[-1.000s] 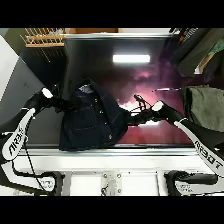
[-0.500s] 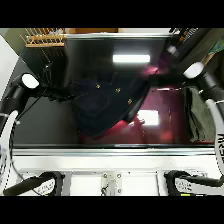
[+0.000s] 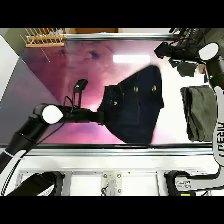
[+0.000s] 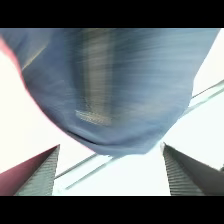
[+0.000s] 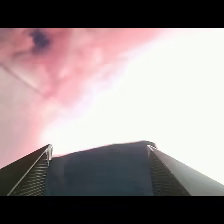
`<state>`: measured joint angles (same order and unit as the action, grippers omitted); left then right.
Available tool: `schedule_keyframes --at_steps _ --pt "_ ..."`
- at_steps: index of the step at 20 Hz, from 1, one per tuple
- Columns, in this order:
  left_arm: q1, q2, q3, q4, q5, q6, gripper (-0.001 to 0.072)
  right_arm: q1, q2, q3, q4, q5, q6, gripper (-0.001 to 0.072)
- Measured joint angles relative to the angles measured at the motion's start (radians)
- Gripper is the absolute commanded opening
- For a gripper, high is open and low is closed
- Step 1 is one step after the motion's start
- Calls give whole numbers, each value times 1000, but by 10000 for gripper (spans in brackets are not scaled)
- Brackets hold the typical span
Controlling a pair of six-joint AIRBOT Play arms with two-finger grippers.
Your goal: Fold the clothes and pants, and hang the long-sleeved shirts on hangers.
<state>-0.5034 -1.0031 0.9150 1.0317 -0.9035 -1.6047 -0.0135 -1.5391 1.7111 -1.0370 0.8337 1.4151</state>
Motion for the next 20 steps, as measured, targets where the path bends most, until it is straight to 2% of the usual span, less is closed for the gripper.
schedule_keyframes --at_steps 1,4,9,13,20 --pt "-10 3 -6 0 40 -3 679 -3 -2 3 15 8 0 647" --pt "31 -12 -2 -2 106 -11 676 -37 22 8 27 63 -19 646" --pt "166 -158 3 -2 82 -10 676 -112 145 -72 -67 268 -35 646" --pt "226 -314 4 -17 60 10 676 -156 322 -327 -144 349 -38 646" --pt "211 -449 5 -121 14 126 676 -191 556 -854 -180 383 -21 647"
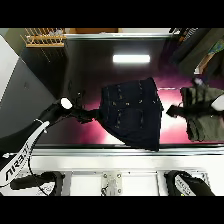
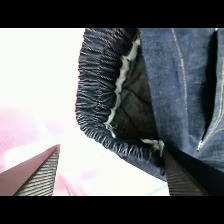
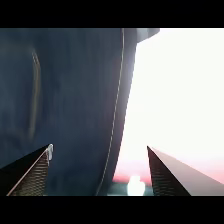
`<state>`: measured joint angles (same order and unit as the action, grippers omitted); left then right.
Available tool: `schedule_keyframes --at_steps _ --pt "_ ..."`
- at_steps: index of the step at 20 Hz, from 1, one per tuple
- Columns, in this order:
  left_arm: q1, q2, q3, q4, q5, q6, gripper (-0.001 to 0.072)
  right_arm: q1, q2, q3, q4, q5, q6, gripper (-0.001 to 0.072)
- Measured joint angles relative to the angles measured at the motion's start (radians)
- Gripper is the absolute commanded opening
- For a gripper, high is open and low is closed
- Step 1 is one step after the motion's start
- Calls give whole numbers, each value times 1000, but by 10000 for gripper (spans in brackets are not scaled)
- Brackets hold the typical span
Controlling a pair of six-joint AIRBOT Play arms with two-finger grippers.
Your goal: Fold the clothes and pants, and hang the long-sleeved shirts on hangers.
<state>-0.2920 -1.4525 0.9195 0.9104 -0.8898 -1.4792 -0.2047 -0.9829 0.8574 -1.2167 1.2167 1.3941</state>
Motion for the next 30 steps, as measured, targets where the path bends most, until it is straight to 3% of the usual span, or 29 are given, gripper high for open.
schedule_keyframes --at_steps 6,11,12,13,14,15,16,23,24,25,26,27,29,30 --pt "-52 -21 0 -18 67 19 676 -1 8 -282 23 -61 29 646" --pt "-94 -34 0 -22 89 23 674 52 -87 -356 79 -133 33 646" --pt "-98 -40 0 -22 91 22 568 72 -107 -360 84 -143 35 644" --pt "-101 -45 0 -22 91 14 202 95 -124 -361 99 -140 39 570" --pt "-101 -46 0 -22 87 5 22 116 -137 -363 103 -147 39 365" --pt "-98 -43 0 -22 86 2 15 136 -150 -363 103 -160 39 132" --pt "-90 -35 0 -22 79 -5 16 150 -158 -359 101 -171 31 18" --pt "-42 145 -26 -21 27 -3 16 182 -196 -81 71 -229 1 20" --pt "-51 166 -42 -18 26 -1 16 183 -209 -31 71 -239 3 96" --pt "-63 182 -61 -17 26 0 126 184 -222 13 72 -245 12 378" --pt "-74 195 -80 -15 27 4 457 185 -233 47 72 -251 15 644" --pt "-80 202 -96 -14 30 4 706 183 -240 74 71 -254 19 664" --pt "-75 212 -109 -14 38 4 676 170 -241 107 69 -251 24 661" --pt "-61 216 -107 -14 32 4 676 154 -235 116 63 -241 26 593"
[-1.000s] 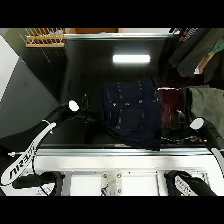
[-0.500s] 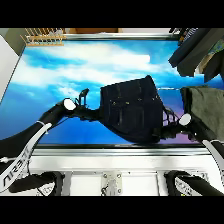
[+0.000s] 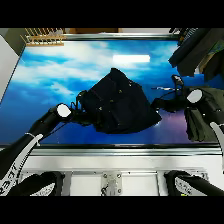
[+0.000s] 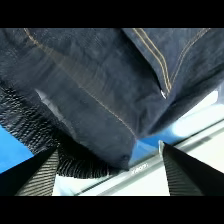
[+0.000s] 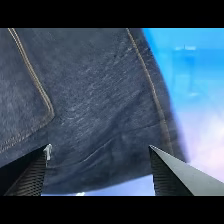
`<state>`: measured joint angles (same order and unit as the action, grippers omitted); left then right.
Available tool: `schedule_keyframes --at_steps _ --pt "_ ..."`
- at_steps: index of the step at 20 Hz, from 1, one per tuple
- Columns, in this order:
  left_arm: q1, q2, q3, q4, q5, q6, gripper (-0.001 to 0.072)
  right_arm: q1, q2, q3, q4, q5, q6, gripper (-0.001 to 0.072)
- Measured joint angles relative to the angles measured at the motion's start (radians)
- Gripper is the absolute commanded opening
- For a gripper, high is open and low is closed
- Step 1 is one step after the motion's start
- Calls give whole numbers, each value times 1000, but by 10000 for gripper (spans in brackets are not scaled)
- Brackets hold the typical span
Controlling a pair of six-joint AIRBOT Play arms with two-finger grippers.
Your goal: Fold the clothes and pants, and hang the long-sleeved shirts on hangers.
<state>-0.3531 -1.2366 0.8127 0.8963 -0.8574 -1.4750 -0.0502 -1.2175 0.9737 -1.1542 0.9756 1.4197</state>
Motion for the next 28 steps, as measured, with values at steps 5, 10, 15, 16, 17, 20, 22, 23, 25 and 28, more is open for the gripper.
schedule_keyframes --at_steps 5,10,15,16,17,20,22,23,25,28 --pt "66 6 24 -5 -81 1 676 -114 58 -23 -43 90 6 496" --pt "-19 7 1 -9 -82 2 675 -185 101 -126 -55 122 6 497" --pt "-129 -21 -7 -9 -13 2 675 -199 105 -224 -55 116 30 509" --pt "-142 -37 -7 -9 -5 2 673 -200 102 -240 -55 108 48 509" --pt "-150 -53 -7 -10 -2 2 519 -201 97 -254 -52 95 68 509" --pt "-156 -87 -7 -26 8 -1 16 -201 68 -292 2 36 109 509" --pt "-149 -85 -6 -34 8 -5 16 -194 35 -309 76 -18 121 509" --pt "-142 -78 -6 -34 4 -5 16 -185 16 -314 113 -48 126 509" --pt "-127 -56 -6 -34 -6 -5 16 -159 -23 -321 175 -117 129 508" --pt "-113 -18 -6 -29 -34 -8 16 -113 -68 -324 259 -226 133 480"
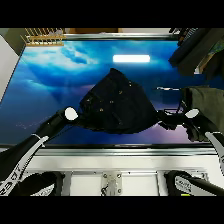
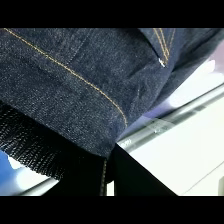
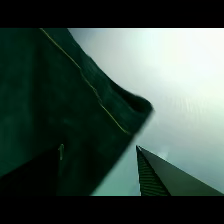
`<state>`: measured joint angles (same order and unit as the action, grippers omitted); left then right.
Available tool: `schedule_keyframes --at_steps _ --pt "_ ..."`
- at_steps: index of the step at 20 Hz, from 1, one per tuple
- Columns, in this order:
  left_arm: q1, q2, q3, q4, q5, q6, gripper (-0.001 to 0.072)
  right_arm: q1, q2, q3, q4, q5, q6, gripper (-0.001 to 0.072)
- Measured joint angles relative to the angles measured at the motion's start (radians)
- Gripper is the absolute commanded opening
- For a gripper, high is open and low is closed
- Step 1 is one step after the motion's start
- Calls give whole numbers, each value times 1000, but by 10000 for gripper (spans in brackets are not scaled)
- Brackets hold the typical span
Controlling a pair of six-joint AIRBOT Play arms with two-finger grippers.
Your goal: Fold the clothes and pants, and hang the long-sleeved shirts on hangers.
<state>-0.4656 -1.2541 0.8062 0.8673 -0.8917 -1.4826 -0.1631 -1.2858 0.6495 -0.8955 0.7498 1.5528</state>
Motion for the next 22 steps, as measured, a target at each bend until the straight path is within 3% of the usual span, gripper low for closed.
schedule_keyframes --at_steps 1,2,3,7,13,17,22 --pt "2 13 0 3 -7 0 16 15 -10 0 19 -29 -2 310" --pt "4 26 0 3 -16 0 16 29 -19 -1 26 -51 -16 90" --pt "5 39 0 3 -18 0 16 42 -26 -3 25 -63 -37 16" --pt "45 136 26 3 -40 0 15 48 9 46 34 -63 -134 14" --pt "171 408 311 -98 -103 -9 16 -2 270 465 -10 190 -238 13" --pt "194 569 454 -156 -97 -60 16 -12 448 768 -26 275 -225 13" --pt "202 678 449 -173 -50 -139 16 -15 527 954 -28 308 -149 12"
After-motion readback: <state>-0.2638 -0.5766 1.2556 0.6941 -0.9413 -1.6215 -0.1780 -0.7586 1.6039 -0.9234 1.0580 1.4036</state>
